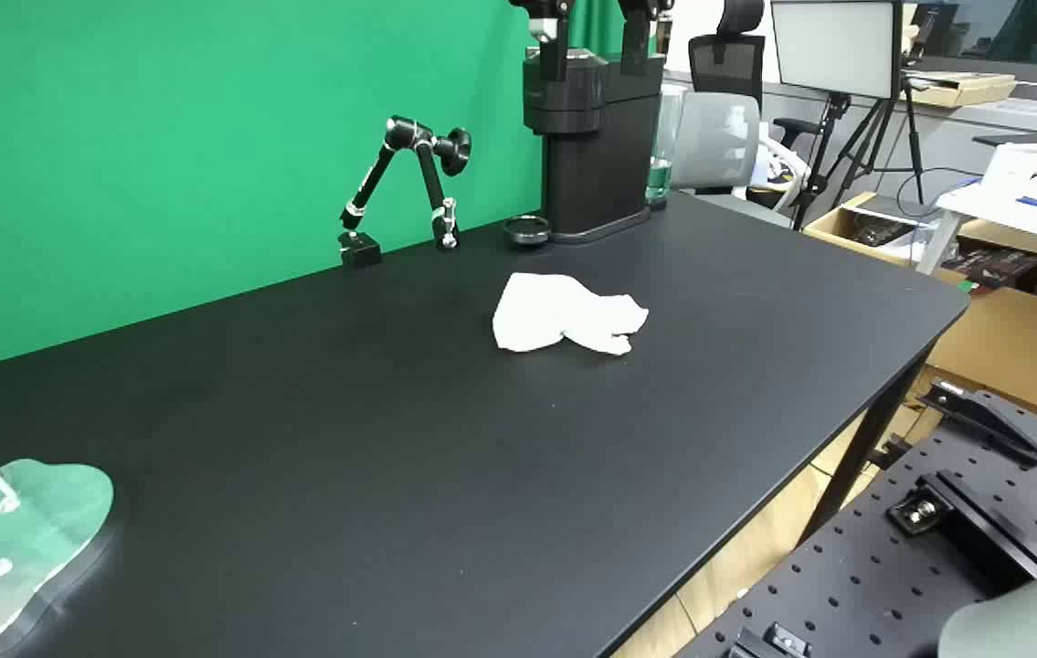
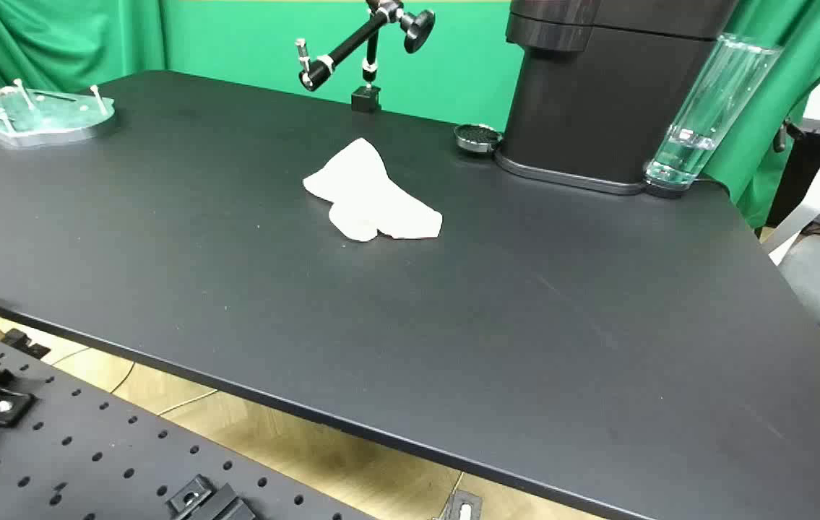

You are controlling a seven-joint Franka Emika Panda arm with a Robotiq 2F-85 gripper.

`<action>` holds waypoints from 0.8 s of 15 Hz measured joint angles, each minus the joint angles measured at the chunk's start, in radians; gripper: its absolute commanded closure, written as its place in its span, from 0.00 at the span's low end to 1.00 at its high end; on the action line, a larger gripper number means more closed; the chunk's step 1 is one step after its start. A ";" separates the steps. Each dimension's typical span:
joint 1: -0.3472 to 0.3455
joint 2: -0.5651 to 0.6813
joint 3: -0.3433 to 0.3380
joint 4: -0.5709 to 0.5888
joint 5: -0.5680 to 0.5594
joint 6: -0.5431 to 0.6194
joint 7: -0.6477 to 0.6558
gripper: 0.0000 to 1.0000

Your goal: Hang the white cloth on the black stand

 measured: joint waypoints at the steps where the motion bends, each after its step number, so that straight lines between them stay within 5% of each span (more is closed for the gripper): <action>1: 0.000 0.000 0.000 0.000 0.000 0.000 0.000 0.00; 12: -0.005 0.002 0.003 -0.009 -0.009 0.002 0.002 0.00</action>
